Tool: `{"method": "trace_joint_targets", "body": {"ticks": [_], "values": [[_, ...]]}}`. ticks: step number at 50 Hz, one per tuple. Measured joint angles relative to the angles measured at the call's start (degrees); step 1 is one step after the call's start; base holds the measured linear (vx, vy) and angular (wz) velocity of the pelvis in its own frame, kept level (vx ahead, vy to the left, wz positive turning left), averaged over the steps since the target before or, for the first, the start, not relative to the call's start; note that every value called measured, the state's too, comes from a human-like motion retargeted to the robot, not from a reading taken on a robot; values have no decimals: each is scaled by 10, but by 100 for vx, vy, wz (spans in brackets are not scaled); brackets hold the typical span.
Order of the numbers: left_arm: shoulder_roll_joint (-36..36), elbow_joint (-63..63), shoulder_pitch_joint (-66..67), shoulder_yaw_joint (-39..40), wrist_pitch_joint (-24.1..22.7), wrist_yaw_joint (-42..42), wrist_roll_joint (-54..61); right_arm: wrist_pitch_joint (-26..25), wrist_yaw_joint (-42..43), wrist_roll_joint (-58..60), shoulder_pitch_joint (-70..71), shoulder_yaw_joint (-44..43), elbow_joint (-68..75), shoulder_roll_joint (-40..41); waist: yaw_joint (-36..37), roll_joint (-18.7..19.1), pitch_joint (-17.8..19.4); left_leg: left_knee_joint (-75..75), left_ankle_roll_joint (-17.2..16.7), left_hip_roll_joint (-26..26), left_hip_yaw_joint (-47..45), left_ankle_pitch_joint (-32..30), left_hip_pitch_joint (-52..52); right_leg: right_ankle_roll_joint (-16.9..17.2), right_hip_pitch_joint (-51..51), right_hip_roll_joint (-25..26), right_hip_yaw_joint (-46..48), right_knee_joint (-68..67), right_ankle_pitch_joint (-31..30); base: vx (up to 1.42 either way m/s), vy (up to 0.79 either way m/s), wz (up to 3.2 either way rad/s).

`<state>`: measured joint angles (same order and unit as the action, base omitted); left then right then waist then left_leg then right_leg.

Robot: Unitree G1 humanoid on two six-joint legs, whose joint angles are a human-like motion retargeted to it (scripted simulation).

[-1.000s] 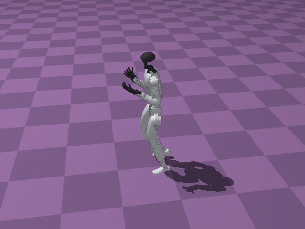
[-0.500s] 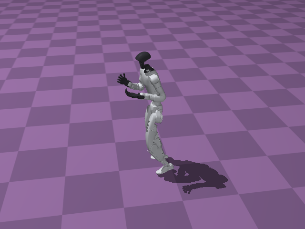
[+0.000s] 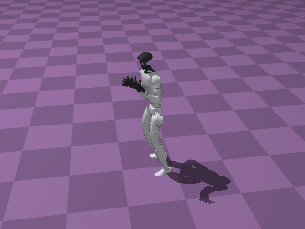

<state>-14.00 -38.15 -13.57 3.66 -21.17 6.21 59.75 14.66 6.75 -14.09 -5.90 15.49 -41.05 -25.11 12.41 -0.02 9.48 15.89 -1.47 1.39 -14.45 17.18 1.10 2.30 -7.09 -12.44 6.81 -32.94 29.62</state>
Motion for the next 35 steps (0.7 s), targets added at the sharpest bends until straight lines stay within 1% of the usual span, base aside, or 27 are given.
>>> {"method": "trace_joint_targets", "body": {"ticks": [2, 3, 4, 5, 6, 7, 8, 9, 10, 11, 12, 13, 14, 15, 17, 18, 20, 22, 23, 25, 27, 28, 29, 30, 32, 33, 35], "values": [[-112, 10, -15, 45, 17, 72, -213, 5, 4, -5, -15, -22, -11, -40, -53, 26, -17, -36, -14, 11, -29, -25, -28, -8, 17, 18, -24, 104, -37, 16, -9, -161], [-174, 24, -30, 55, 34, 100, -307, 4, 7, -2, -16, -33, -13, -57, -75, 35, -20, -45, -18, 13, -45, -31, -40, -10, 23, 27, -52, 154, -68, 12, -13, -198], [-236, 50, -54, 58, 75, 123, -413, -3, 1, -9, -19, -42, -18, -72, -93, 47, -23, -46, -22, 15, -64, -31, -51, -14, 28, 35, -81, 192, -97, 10, -15, -218], [-299, 81, -82, 57, 129, 143, -525, -12, -8, -22, -24, -50, -24, -84, -110, 60, -24, -43, -25, 18, -85, -29, -62, -20, 32, 42, -110, 225, -126, 7, -18, -214], [-375, 140, -143, 17, 155, 160, -578, -17, -4, -16, -10, -55, -24, -97, -131, 62, -23, -21, -21, 20, -104, -15, -62, -18, 29, 42, -128, 230, -128, 4, -19, -192], [-451, 213, -222, -44, 177, 176, -624, -23, 1, -12, 5, -61, -25, -107, -155, 62, -18, 8, -18, 25, -120, 2, -59, -16, 26, 43, -141, 229, -125, 0, -19, -144], [-528, 314, -336, -149, 194, 191, -654, -26, 7, -9, 27, -67, -26, -112, -188, 58, -7, 52, -14, 34, -129, 24, -49, -16, 24, 43, -143, 217, -108, -1, -17, -85], [-562, 443, -490, -311, 210, 201, -687, -21, 24, -6, 35, -82, -26, -116, -218, 60, -3, 104, -5, 49, -133, 46, -25, -19, 16, 45, -138, 200, -91, -2, -15, -25], [-575, 586, -663, -501, 226, 208, -722, -11, 47, -2, 38, -102, -27, -120, -249, 66, -1, 161, 7, 68, -133, 68, 5, -24, 4, 50, -129, 181, -74, -1, -13, 35], [-537, 747, -807, -693, 236, 167, -781, -3, 64, -2, 41, -115, -25, -112, -289, 65, 8, 204, 16, 89, -132, 82, 26, -27, -1, 58, -112, 167, -65, 1, -12, 71], [-504, 889, -898, -825, 239, 117, -851, 4, 79, -1, 43, -127, -23, -115, -332, 71, 17, 238, 23, 109, -132, 93, 44, -28, -2, 65, -95, 159, -59, 4, -12, 98], [-481, 994, -884, -835, 229, 47, -942, 8, 88, 1, 45, -135, -22, -137, -380, 91, 24, 254, 26, 125, -135, 98, 51, -29, 2, 73, -78, 161, -60, 7, -14, 87], [-469, 1060, -880, -839, 222, 15, -987, 13, 93, 4, 47, -142, -22, -144, -420, 92, 24, 256, 24, 136, -143, 97, 53, -29, 9, 80, -68, 172, -66, 10, -17, 67], [-462, 1106, -881, -839, 218, 3, -1008, 17, 96, 7, 50, -148, -22, -144, -456, 82, 20, 250, 19, 145, -152, 94, 50, -31, 16, 87, -62, 189, -74, 11, -20, 14], [-481, 1020, -918, -815, 204, 71, -830, 25, 112, 9, 59, -155, -30, -109, -477, 24, 6, 210, 6, 143, -167, 73, 24, -29, 37, 95, -72, 233, -101, 12, -21, -64], [-493, 927, -901, -764, 176, 95, -697, 25, 124, 23, 64, -154, -34, -96, -466, 2, -1, 185, 0, 135, -170, 59, 5, -24, 46, 96, -82, 250, -114, 12, -19, -123], [-511, 722, -828, -690, 131, 129, -539, 12, 148, 83, 82, -139, -41, -84, -422, -28, -15, 149, -7, 121, -161, 33, -25, -14, 63, 97, -95, 273, -135, 11, -16, -141], [-539, 524, -762, -641, 129, 159, -576, -20, 147, 151, 135, -130, -50, -94, -377, -47, -21, 155, -11, 120, -131, 23, -36, -12, 81, 102, -92, 282, -142, 9, -12, -114], [-558, 429, -726, -599, 138, 160, -609, -41, 129, 179, 180, -131, -52, -99, -357, -56, -17, 171, -13, 125, -114, 25, -38, -18, 90, 107, -91, 283, -140, 7, -9, -88], [-572, 259, -604, -452, 140, 123, -587, -87, 61, 221, 297, -139, -47, -99, -314, -75, -3, 214, -20, 138, -78, 35, -38, -44, 105, 119, -97, 269, -122, 5, -7, -65], [-503, 121, -381, -234, 131, 38, -438, -127, -13, 260, 440, -119, -14, -102, -271, -81, 7, 262, -28, 150, -39, 45, -26, -72, 103, 132, -103, 232, -92, 6, -4, -22], [-441, 65, -269, -145, 134, -10, -344, -141, -32, 280, 506, -97, 13, -104, -249, -83, 3, 281, -29, 152, -19, 46, -15, -83, 97, 136, -101, 213, -79, 9, -2, 24], [-376, 27, -177, -90, 141, -45, -263, -152, -32, 299, 564, -70, 48, -111, -225, -90, -2, 292, -31, 149, 1, 42, -4, -86, 96, 136, -96, 207, -74, 11, -1, 57], [-308, -2, -93, -50, 151, -72, -187, -162, -24, 318, 619, -41, 87, -119, -199, -101, -9, 298, -33, 144, 20, 36, 5, -85, 98, 133, -88, 206, -73, 13, 0, 83], [-190, -12, 44, -33, 154, -85, -64, -187, 26, 359, 733, 60, 221, -136, -133, -133, -16, 275, -37, 122, 42, 12, 12, -67, 111, 118, -69, 236, -101, 13, 0, 95], [-137, -2, 103, -45, 147, -90, 3, -202, 47, 370, 790, 122, 308, -144, -92, -150, -18, 251, -39, 109, 48, -2, 14, -56, 116, 108, -62, 252, -120, 13, 3, 91], [-48, 34, 204, -97, 127, -112, 147, -234, 62, 376, 897, 261, 518, -161, 1, -177, -20, 188, -45, 80, 55, -24, 18, -32, 114, 89, -51, 279, -155, 11, 7, 94]]}}
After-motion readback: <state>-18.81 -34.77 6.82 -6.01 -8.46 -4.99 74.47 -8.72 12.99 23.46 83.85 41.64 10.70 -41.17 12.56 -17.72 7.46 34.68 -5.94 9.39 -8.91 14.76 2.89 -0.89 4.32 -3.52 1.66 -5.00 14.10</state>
